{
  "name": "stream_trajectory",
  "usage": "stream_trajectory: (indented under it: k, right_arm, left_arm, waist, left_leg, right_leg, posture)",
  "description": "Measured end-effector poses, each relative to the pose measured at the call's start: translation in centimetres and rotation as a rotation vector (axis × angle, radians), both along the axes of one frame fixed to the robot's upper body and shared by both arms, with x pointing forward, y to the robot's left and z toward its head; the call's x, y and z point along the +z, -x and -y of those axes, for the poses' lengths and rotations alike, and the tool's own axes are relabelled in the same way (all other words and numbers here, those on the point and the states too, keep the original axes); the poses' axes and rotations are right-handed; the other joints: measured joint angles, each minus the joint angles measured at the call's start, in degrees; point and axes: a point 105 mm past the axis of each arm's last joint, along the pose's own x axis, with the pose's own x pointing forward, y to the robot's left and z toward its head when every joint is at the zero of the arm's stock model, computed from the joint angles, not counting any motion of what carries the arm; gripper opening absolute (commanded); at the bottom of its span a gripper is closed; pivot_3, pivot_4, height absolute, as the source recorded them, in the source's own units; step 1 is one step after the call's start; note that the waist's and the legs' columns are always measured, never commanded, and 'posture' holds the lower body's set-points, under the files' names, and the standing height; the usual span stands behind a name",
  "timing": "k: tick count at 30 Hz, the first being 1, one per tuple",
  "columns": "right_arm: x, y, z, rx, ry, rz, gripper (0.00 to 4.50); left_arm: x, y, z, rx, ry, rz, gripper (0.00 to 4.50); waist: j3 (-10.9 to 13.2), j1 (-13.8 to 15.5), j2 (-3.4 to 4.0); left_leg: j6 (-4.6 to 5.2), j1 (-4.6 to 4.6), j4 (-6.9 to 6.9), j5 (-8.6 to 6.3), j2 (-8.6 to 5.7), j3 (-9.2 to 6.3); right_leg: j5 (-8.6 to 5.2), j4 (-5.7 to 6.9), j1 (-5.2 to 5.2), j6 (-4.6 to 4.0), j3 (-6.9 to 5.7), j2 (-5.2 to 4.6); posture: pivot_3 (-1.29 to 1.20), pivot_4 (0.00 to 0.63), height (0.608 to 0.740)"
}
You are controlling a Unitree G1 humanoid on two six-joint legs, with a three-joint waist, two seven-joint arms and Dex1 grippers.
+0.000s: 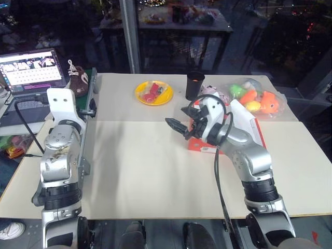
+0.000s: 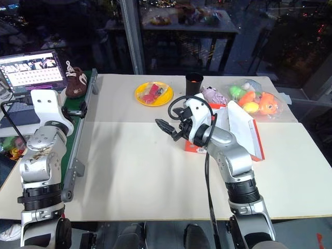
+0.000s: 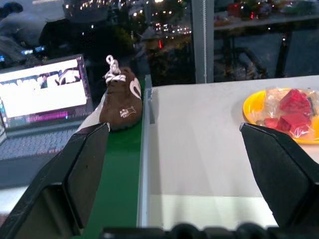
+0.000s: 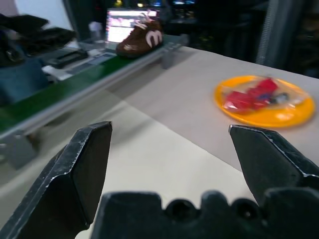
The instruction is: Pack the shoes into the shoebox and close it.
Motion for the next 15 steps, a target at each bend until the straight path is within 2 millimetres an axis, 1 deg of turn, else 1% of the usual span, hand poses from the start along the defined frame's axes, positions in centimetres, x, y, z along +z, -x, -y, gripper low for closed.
stream_trajectory:
  k: [5,9,10,11,15]
  right_arm:
    - [-0.8,0.7,-1.1,0.079,0.023,-0.043,4.42]
    - [-1.1,0.8,-0.8,0.091,0.046,-0.060,4.42]
    - [-1.1,0.8,-0.8,0.094,0.049,-0.063,4.42]
    - [-1.1,0.9,-0.9,0.105,0.056,-0.069,4.42]
    - [-0.7,1.1,-0.9,0.115,0.070,-0.059,4.42]
  left_arm:
    - [-1.1,0.4,-2.7,0.060,0.019,-0.038,4.50]
    - [-2.1,0.3,-4.9,0.081,0.040,-0.065,4.50]
    - [-2.3,0.1,-5.2,0.071,0.041,-0.065,4.50]
    - [-2.5,-0.5,-5.6,0.054,0.050,-0.065,4.50]
    - [-2.7,-1.2,-6.8,0.039,0.046,-0.064,4.50]
  waist:
    - [0.0,0.0,-0.02]
    - [0.0,0.1,-0.02]
    - [0.0,0.1,-0.02]
    - [0.0,0.3,-0.03]
    - [0.0,0.1,-0.05]
  left_leg:
    - [0.00,0.00,0.00,0.00,0.01,0.00]
    - [-0.01,0.00,0.00,0.00,0.01,0.00]
    - [-0.01,0.00,0.00,0.00,0.01,0.00]
    - [-0.03,-0.01,0.00,0.01,0.02,0.00]
    - [-0.04,-0.01,0.00,0.01,0.03,0.01]
  right_leg:
    - [0.01,0.03,-0.02,-0.03,-0.01,0.01]
    - [0.01,0.02,-0.03,-0.03,-0.03,0.00]
    - [0.01,0.02,-0.03,-0.03,-0.04,0.00]
    - [0.01,0.03,-0.05,-0.04,-0.07,0.00]
    - [0.02,0.01,-0.05,-0.05,-0.07,-0.01]
  posture:
    - [0.00,0.150,0.736]
    - [0.00,0.150,0.736]
    - [0.00,0.150,0.736]
    - [0.00,0.150,0.736]
    - [0.00,0.150,0.736]
